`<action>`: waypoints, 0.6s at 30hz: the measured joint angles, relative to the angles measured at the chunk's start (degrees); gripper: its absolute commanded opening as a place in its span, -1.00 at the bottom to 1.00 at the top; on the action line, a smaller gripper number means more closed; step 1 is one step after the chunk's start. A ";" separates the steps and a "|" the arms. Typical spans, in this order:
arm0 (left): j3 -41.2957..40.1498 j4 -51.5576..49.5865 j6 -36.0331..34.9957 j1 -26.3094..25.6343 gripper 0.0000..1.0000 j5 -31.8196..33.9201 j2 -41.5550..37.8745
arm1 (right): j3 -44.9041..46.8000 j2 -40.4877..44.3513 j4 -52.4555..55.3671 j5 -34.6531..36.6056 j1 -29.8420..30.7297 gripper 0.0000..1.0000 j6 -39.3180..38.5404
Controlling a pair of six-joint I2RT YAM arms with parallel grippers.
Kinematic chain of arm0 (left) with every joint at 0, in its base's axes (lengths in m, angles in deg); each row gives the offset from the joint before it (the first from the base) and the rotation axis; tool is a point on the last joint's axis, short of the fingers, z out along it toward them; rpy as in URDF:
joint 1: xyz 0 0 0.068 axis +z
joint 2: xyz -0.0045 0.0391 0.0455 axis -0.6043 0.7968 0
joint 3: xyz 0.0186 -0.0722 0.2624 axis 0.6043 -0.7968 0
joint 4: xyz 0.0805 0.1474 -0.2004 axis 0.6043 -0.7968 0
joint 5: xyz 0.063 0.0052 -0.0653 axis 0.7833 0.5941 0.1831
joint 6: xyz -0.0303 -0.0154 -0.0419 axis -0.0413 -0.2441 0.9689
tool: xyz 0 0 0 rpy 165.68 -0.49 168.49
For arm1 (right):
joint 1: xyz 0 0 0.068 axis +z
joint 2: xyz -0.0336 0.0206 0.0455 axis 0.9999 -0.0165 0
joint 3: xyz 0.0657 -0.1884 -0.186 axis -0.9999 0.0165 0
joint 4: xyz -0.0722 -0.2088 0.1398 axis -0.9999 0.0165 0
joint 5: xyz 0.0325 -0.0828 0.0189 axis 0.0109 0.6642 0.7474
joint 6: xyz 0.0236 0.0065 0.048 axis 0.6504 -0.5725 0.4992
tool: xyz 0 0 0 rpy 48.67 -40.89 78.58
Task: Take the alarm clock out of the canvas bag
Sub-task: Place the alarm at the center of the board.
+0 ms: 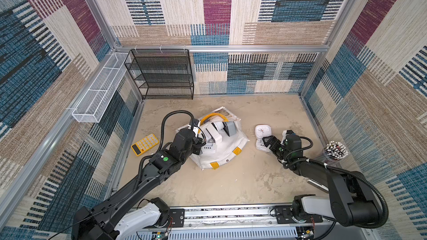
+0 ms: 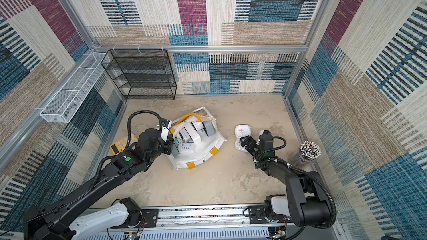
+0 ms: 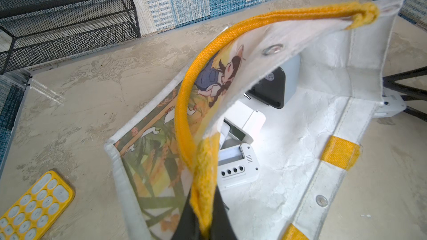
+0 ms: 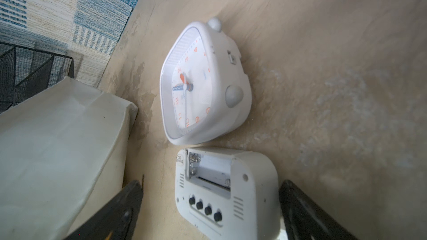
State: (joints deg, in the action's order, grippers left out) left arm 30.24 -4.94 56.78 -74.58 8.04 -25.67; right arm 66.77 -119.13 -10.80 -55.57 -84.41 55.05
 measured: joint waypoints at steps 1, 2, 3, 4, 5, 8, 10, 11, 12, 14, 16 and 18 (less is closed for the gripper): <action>0.00 0.00 0.02 0.00 -1.00 0.00 0.00 | 0.00 0.11 0.26 0.00 0.00 0.93 0.00; 0.00 0.00 0.11 0.00 -1.00 0.00 -0.02 | 0.00 0.35 0.61 0.57 0.00 0.93 0.00; -0.02 0.00 0.11 0.00 -1.00 0.00 -0.07 | -0.02 0.66 0.96 1.29 0.00 0.97 0.00; -0.04 0.00 0.13 0.00 -1.00 0.00 -0.09 | -0.02 0.98 1.14 1.42 0.00 0.98 0.02; -0.07 0.00 0.13 0.00 -1.00 0.00 -0.09 | -0.07 1.40 1.55 1.70 0.00 0.99 0.04; -0.17 0.00 0.15 0.00 -1.00 0.00 -0.15 | -0.09 2.73 2.58 3.19 0.00 0.99 0.22; -0.17 0.00 0.15 0.00 -1.00 0.00 -0.22 | -0.09 3.72 2.99 3.56 0.00 0.98 0.22; -0.17 0.00 0.15 0.00 -1.00 0.00 -0.26 | 0.02 4.28 2.84 3.50 0.00 0.97 0.22; -0.17 0.00 0.15 0.00 -1.00 0.00 -0.28 | 0.22 4.83 2.62 3.17 0.00 0.95 0.20; -0.20 0.00 0.15 0.00 -1.00 0.02 -0.35 | 0.90 5.84 2.19 1.86 0.00 0.91 0.17; -0.33 0.02 0.20 0.00 -1.00 0.00 -0.35 | 1.81 7.13 1.40 0.20 0.02 0.89 0.17; -0.59 0.17 0.35 0.00 -1.00 0.00 -0.37 | 2.64 8.87 0.39 -1.20 0.33 0.88 0.17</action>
State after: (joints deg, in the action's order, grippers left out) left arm 29.64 -4.77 57.13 -74.58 8.04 -26.04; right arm 69.42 -110.26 -10.41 -56.77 -84.08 55.23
